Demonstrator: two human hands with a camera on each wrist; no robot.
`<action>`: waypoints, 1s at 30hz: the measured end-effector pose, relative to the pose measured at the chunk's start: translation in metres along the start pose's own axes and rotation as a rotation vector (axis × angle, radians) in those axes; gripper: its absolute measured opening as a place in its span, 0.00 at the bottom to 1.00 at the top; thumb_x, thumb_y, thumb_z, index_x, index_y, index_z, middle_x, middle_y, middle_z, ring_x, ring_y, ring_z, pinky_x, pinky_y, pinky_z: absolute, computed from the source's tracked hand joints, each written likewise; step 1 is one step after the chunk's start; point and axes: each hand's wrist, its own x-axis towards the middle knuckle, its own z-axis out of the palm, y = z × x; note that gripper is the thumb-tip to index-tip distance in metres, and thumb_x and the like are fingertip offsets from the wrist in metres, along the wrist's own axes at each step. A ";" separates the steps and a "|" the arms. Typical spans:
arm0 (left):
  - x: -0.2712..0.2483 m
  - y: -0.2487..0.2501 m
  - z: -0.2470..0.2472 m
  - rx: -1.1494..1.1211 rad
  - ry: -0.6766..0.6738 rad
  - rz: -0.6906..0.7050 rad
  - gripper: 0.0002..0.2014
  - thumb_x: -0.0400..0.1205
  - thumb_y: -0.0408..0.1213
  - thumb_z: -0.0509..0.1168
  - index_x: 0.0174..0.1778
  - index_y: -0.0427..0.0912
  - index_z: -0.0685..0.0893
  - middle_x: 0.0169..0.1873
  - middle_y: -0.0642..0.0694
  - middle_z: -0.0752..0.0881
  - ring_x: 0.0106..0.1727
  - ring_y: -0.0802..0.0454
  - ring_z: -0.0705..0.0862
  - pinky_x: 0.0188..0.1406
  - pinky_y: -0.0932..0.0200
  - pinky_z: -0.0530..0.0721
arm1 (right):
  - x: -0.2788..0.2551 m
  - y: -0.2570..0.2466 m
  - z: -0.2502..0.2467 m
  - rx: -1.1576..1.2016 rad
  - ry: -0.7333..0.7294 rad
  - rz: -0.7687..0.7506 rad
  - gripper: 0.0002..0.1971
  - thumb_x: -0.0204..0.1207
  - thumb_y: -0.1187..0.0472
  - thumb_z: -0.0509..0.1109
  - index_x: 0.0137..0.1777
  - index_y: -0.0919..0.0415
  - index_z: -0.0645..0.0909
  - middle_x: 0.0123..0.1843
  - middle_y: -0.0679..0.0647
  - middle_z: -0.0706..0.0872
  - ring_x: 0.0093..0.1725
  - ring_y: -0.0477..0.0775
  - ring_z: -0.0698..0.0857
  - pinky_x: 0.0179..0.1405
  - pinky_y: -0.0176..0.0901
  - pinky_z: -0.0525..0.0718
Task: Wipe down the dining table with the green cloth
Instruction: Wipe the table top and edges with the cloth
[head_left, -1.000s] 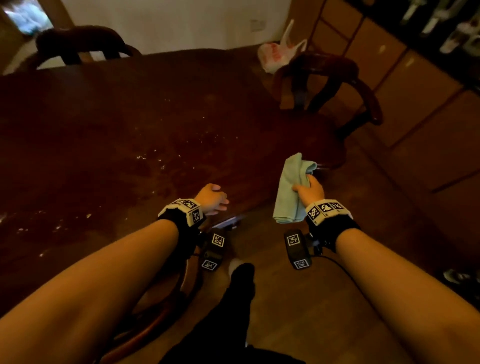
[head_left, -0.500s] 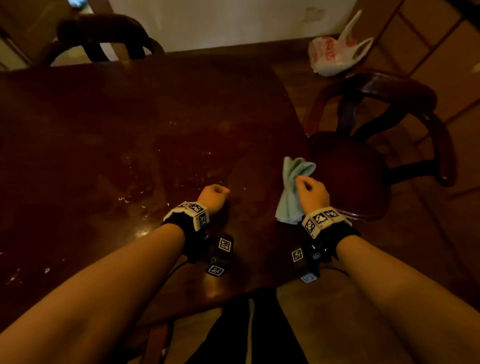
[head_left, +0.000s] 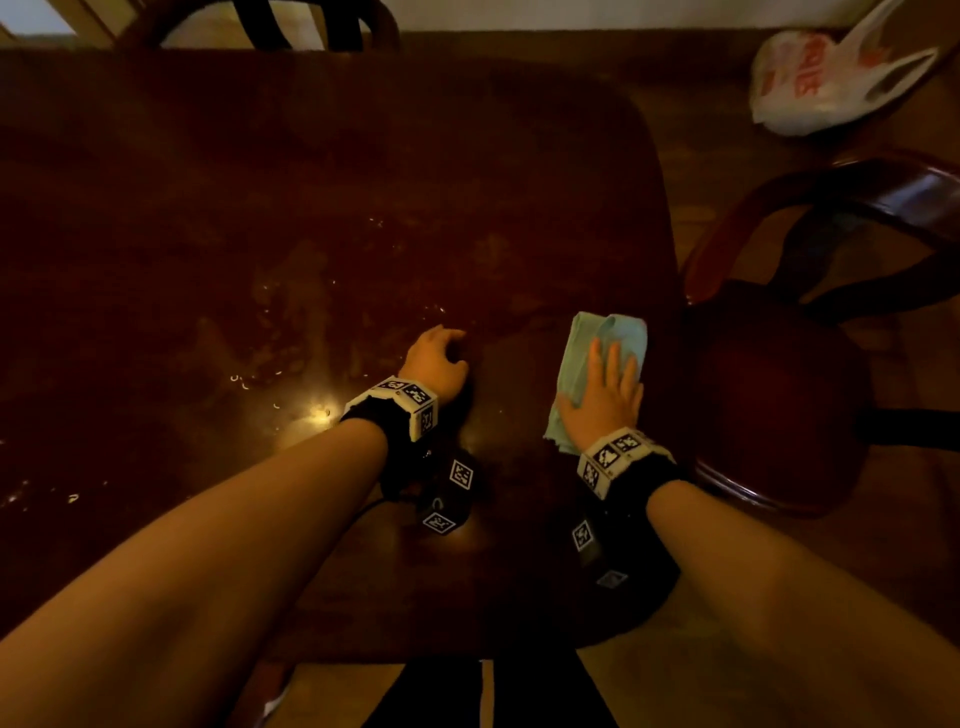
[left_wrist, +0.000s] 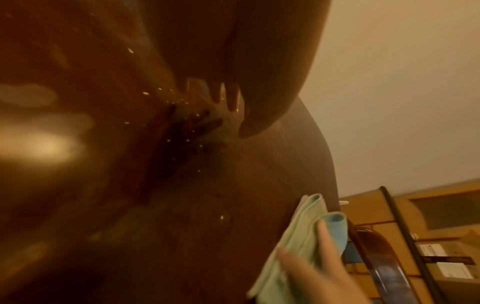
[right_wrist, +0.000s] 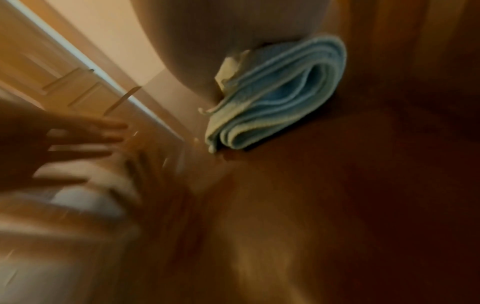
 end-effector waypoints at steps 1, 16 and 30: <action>0.007 0.002 0.000 0.036 -0.002 0.002 0.25 0.81 0.35 0.61 0.76 0.49 0.69 0.82 0.44 0.58 0.83 0.43 0.57 0.81 0.42 0.59 | 0.014 -0.001 -0.006 -0.006 0.006 0.006 0.42 0.77 0.51 0.62 0.81 0.50 0.37 0.85 0.53 0.37 0.83 0.61 0.35 0.83 0.63 0.42; 0.161 0.083 -0.036 0.219 0.075 0.022 0.37 0.77 0.54 0.66 0.80 0.59 0.57 0.84 0.49 0.41 0.84 0.46 0.39 0.80 0.36 0.39 | 0.235 -0.056 -0.100 0.046 0.064 -0.067 0.36 0.76 0.57 0.58 0.82 0.47 0.45 0.85 0.51 0.40 0.84 0.58 0.37 0.82 0.61 0.39; 0.226 0.071 -0.055 0.160 0.153 0.068 0.41 0.76 0.55 0.67 0.81 0.58 0.52 0.84 0.50 0.40 0.84 0.49 0.36 0.80 0.41 0.38 | 0.370 -0.153 -0.145 0.057 0.095 -0.091 0.31 0.78 0.59 0.56 0.81 0.47 0.53 0.85 0.50 0.47 0.84 0.60 0.41 0.82 0.63 0.41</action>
